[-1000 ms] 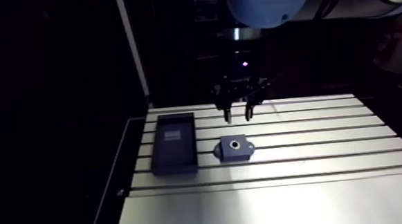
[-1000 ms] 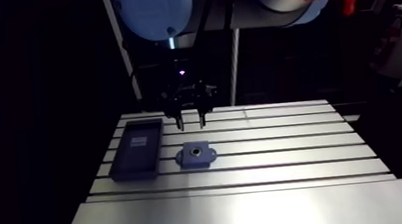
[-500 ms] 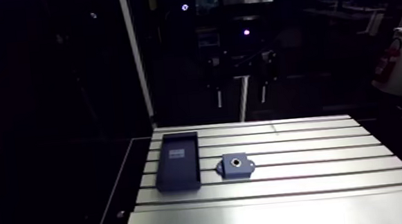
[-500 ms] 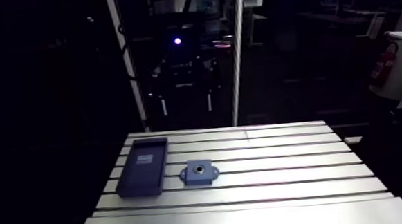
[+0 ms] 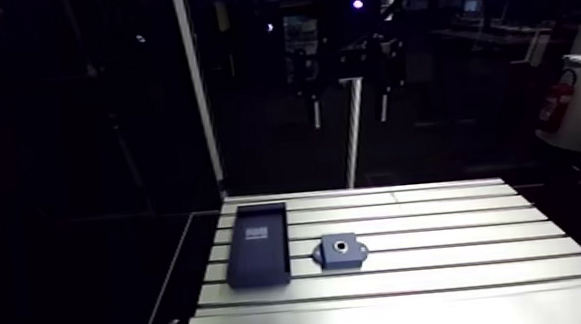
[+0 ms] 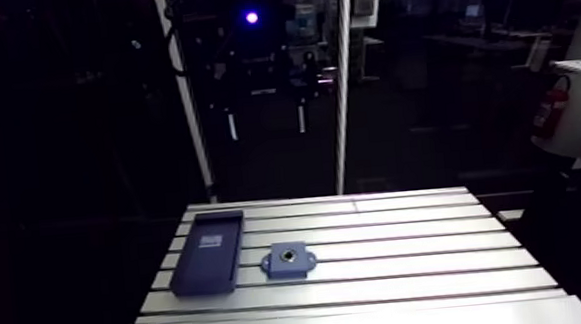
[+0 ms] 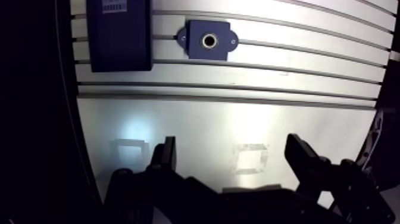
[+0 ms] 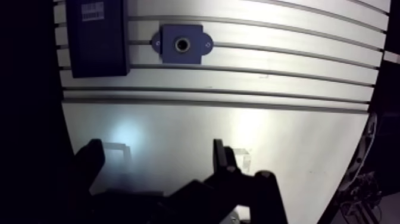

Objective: Pick up the bearing and press it into the housing until flush.

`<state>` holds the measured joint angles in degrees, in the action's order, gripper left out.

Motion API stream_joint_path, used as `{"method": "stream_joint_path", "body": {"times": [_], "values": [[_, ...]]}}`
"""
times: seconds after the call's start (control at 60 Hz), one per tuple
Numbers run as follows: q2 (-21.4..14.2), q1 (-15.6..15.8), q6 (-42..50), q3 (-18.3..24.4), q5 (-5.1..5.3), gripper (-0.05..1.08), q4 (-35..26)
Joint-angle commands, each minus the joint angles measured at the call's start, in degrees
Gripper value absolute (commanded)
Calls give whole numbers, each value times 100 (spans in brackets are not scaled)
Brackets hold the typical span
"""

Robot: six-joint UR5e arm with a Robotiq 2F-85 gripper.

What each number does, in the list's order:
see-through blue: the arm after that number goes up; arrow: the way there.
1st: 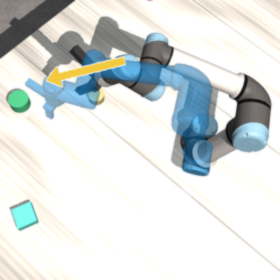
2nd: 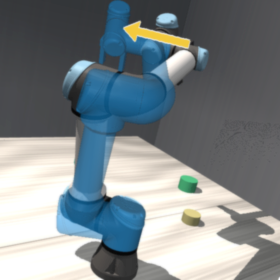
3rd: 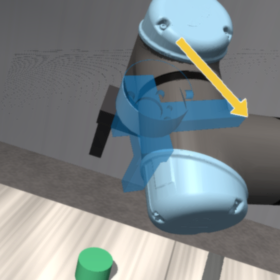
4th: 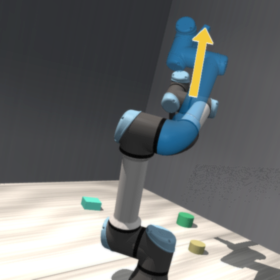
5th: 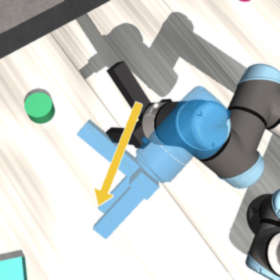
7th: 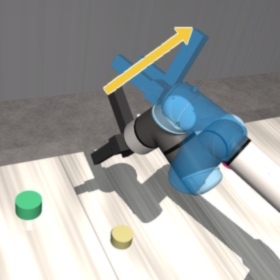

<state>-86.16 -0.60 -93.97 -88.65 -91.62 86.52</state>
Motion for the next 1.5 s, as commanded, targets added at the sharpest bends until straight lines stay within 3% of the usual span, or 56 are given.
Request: {"method": "stream_joint_path", "body": {"times": [0.017,0.533,1.5], "values": [[-145,-45,-26,40,-6,1,-80],[-292,-64,-30,130,-9,1,193],[-493,-46,-47,54,27,1,-43]]}}
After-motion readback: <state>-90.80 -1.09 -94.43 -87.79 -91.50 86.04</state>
